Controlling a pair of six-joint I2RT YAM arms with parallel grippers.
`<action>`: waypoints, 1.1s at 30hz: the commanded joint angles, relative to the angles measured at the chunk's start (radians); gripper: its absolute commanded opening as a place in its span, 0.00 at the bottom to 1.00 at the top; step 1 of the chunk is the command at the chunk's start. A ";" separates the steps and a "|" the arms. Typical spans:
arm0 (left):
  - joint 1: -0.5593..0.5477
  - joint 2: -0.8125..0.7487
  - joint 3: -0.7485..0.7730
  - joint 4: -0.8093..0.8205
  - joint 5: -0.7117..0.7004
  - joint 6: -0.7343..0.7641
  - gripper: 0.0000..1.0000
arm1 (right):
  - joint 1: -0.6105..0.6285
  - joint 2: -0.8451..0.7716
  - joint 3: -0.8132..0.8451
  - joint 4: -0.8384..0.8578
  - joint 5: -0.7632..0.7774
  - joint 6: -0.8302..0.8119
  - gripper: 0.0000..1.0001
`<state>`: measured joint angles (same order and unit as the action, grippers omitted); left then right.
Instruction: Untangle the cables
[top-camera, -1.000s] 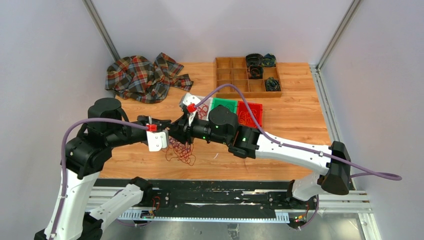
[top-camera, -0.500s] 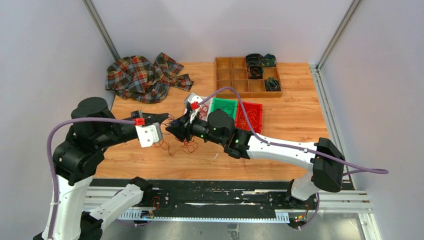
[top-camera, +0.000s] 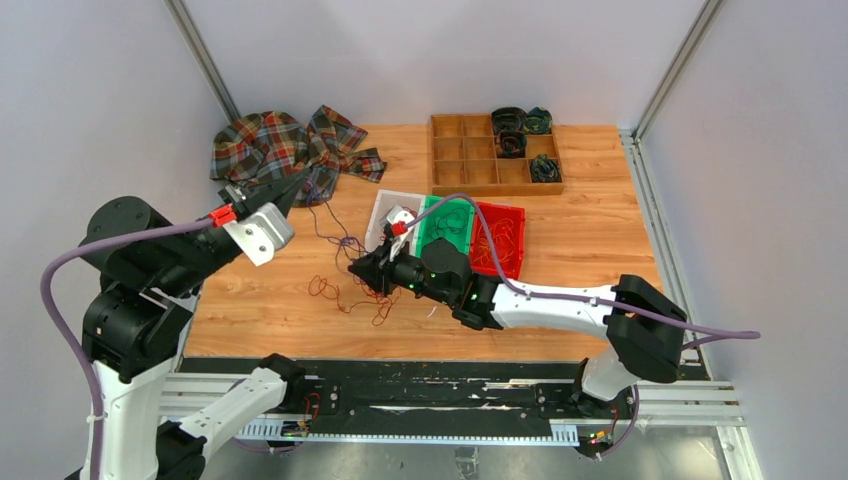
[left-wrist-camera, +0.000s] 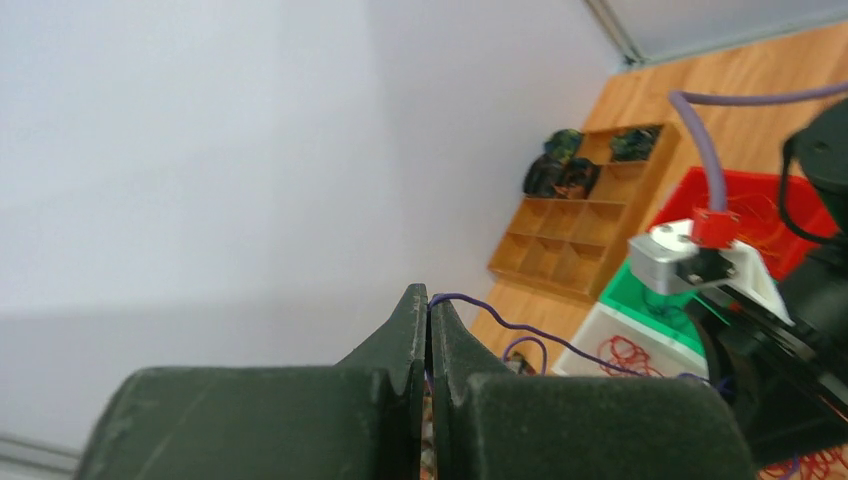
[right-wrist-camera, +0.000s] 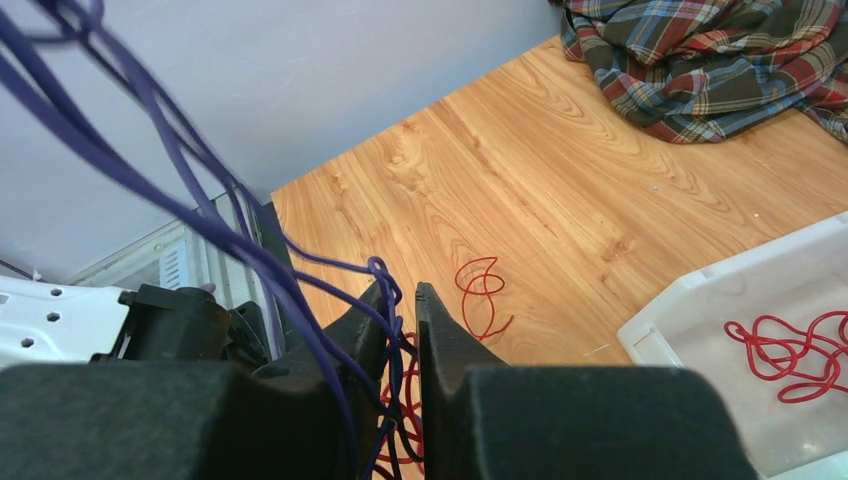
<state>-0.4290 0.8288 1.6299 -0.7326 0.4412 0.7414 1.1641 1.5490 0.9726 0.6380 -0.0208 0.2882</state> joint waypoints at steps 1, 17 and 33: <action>-0.005 0.003 0.034 0.222 -0.119 -0.026 0.00 | -0.012 0.027 -0.039 0.014 0.035 0.008 0.16; -0.005 0.005 0.022 0.380 -0.249 0.007 0.01 | -0.012 -0.004 -0.121 0.009 0.106 0.005 0.41; -0.005 0.014 0.051 0.340 -0.187 0.004 0.00 | -0.030 -0.031 0.143 -0.104 0.048 -0.177 0.48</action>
<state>-0.4290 0.8402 1.6604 -0.3786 0.2253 0.7513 1.1439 1.4841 1.0481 0.5468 0.0593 0.1589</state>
